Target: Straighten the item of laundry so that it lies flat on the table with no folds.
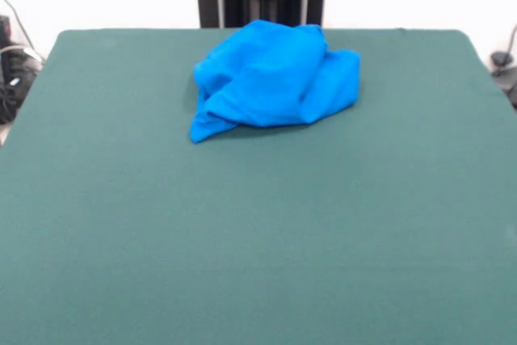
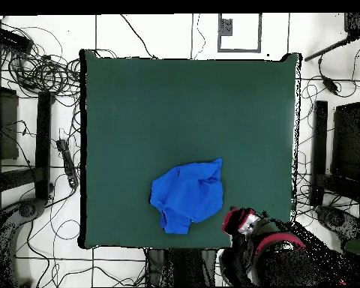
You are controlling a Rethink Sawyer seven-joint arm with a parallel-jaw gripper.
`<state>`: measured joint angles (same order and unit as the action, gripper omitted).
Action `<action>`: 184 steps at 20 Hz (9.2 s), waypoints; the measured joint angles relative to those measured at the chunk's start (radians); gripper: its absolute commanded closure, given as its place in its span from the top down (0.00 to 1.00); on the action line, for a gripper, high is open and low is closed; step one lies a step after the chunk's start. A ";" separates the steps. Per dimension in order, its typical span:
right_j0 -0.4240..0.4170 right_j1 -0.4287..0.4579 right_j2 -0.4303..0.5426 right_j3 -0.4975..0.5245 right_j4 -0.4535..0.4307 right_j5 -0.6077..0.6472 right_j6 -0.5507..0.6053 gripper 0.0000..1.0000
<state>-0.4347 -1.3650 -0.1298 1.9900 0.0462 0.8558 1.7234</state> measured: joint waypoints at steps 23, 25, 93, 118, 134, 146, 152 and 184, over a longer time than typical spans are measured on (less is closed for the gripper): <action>-0.169 0.251 0.110 -0.001 -0.023 -0.304 0.000 1.00; -0.169 0.275 0.120 -0.002 -0.043 -0.322 0.000 1.00; 0.231 0.530 0.071 0.129 -0.019 -0.569 0.017 1.00; 0.368 0.589 0.061 0.130 0.196 -0.725 0.047 1.00; 0.403 0.683 0.062 0.131 0.237 -0.749 0.111 1.00; 0.442 0.692 0.062 0.134 0.246 -0.749 0.112 1.00; 0.485 0.691 0.062 0.139 0.269 -0.749 0.113 1.00; 0.343 0.872 0.063 0.139 0.270 -0.926 0.115 1.00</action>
<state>-0.0917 -0.4932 -0.0671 2.1290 0.3165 -0.0706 1.8383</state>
